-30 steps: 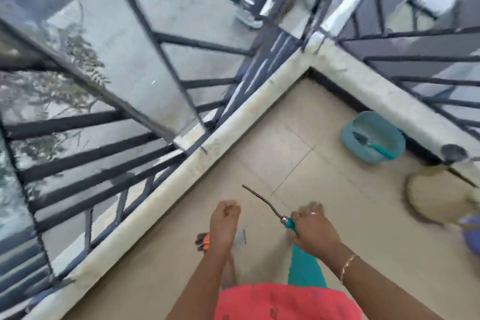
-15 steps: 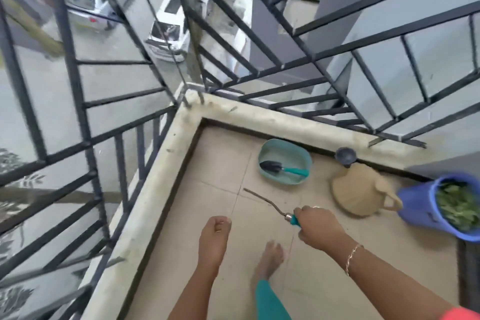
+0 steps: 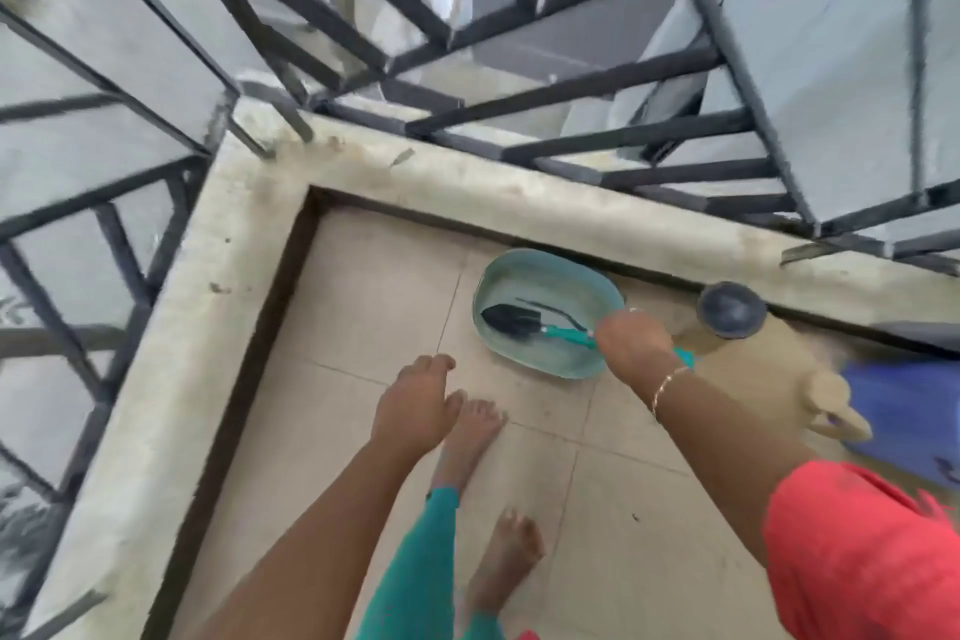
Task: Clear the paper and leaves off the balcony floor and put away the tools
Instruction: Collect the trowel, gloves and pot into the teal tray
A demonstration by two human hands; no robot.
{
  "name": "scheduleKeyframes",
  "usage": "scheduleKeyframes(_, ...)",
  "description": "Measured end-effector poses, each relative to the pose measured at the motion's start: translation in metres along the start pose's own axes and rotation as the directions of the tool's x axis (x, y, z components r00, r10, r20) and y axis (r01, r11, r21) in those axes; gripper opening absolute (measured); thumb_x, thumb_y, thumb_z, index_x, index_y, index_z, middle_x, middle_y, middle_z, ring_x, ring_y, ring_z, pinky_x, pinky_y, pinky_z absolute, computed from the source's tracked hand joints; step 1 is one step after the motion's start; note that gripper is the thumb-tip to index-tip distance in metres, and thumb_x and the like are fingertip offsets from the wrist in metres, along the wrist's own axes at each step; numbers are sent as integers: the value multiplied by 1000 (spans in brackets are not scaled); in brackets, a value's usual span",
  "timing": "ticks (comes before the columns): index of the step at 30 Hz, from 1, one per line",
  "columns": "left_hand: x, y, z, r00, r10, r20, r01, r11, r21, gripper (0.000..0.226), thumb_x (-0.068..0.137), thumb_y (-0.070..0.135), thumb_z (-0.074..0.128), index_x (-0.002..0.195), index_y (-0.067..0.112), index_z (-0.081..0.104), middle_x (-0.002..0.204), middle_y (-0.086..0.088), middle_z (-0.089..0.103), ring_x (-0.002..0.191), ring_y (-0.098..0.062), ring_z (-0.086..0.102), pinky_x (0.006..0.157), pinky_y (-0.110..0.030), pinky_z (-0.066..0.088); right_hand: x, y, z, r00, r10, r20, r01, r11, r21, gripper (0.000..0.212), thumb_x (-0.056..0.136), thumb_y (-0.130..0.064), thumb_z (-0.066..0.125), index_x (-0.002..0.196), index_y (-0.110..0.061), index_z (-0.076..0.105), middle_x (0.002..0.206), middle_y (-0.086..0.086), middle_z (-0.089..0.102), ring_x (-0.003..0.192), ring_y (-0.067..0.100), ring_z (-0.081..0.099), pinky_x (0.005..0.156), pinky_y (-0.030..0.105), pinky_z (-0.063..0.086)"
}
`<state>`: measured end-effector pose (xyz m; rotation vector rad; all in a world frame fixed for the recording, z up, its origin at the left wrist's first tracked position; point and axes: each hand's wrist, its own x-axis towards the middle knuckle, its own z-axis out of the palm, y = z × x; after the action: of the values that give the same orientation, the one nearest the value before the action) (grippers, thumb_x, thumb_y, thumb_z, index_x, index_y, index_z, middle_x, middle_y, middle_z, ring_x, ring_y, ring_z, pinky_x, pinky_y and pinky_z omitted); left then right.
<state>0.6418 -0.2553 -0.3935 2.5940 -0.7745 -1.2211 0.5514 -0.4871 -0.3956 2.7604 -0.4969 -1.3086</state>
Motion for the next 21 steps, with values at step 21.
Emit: scheduleKeyframes(21, 113, -1, 55, 989, 72, 130, -90, 987, 134, 47, 94, 31, 51, 136, 17, 38, 134, -4, 47, 123, -21, 44, 97, -33, 43, 174, -17, 99, 999, -39, 14, 41, 995, -95, 32, 94, -8, 46, 126, -5, 50, 125, 14, 53, 115, 27, 54, 87, 37, 49)
